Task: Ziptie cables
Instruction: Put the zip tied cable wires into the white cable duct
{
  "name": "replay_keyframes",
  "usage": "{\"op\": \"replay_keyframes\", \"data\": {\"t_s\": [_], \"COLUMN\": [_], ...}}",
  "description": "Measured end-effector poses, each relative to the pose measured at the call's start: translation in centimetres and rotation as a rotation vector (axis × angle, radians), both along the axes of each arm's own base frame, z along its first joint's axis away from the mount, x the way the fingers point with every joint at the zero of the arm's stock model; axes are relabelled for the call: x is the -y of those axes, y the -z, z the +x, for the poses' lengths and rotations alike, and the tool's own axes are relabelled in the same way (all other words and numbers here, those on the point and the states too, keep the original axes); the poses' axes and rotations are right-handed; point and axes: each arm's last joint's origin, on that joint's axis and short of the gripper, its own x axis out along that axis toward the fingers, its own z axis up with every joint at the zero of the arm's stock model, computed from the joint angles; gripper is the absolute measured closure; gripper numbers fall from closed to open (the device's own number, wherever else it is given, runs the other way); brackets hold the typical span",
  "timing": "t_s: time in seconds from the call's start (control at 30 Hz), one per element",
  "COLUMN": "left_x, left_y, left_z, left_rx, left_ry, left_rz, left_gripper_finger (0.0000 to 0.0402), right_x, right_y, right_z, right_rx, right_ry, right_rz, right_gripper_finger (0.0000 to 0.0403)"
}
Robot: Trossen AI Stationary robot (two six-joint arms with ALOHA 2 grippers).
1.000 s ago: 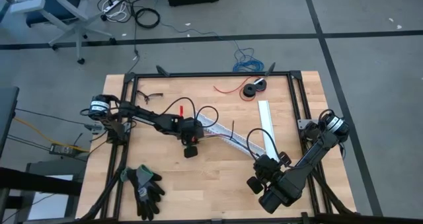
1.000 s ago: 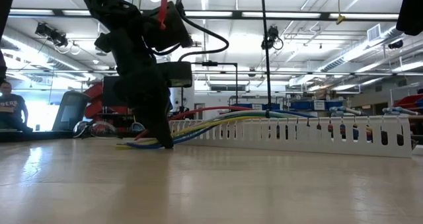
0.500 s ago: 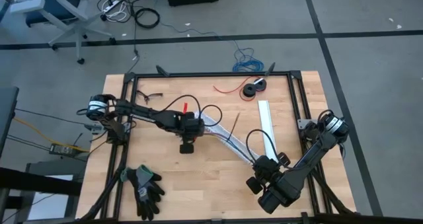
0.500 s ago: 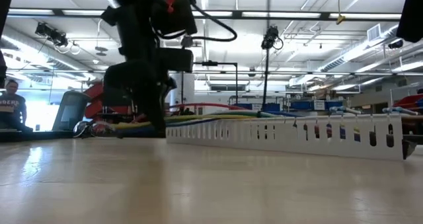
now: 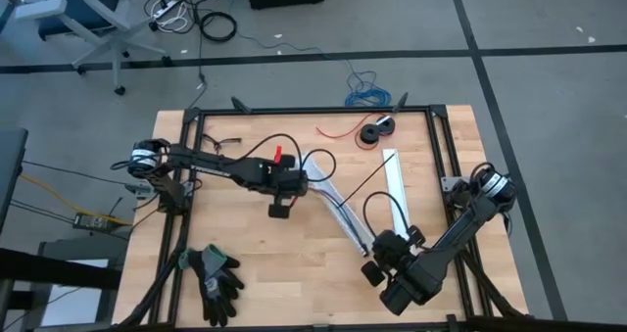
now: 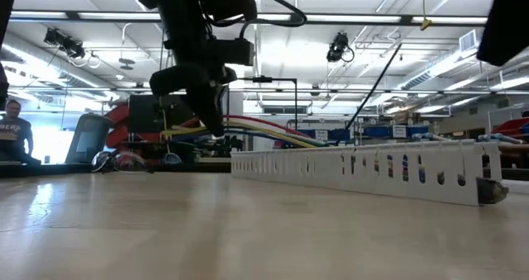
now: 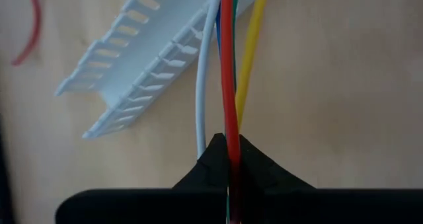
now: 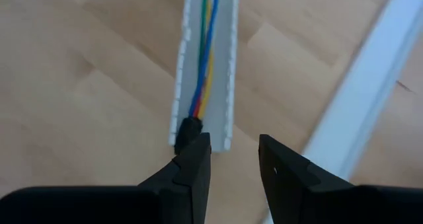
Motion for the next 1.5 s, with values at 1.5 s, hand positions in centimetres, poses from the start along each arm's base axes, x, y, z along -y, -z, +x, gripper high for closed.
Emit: {"op": "replay_keyframes", "data": {"t_s": [1.5], "left_x": [-0.6], "left_y": [-0.3], "left_z": [0.1], "left_rx": [0.003], "left_ry": [0.016], "left_rz": [0.112], "left_gripper_finger": [0.0382], "right_x": [5.5], "right_y": [5.7], "right_z": [5.6], "right_rx": [0.009], "right_ry": [-0.036], "right_rz": [0.174], "right_gripper_finger": [0.0297]}}
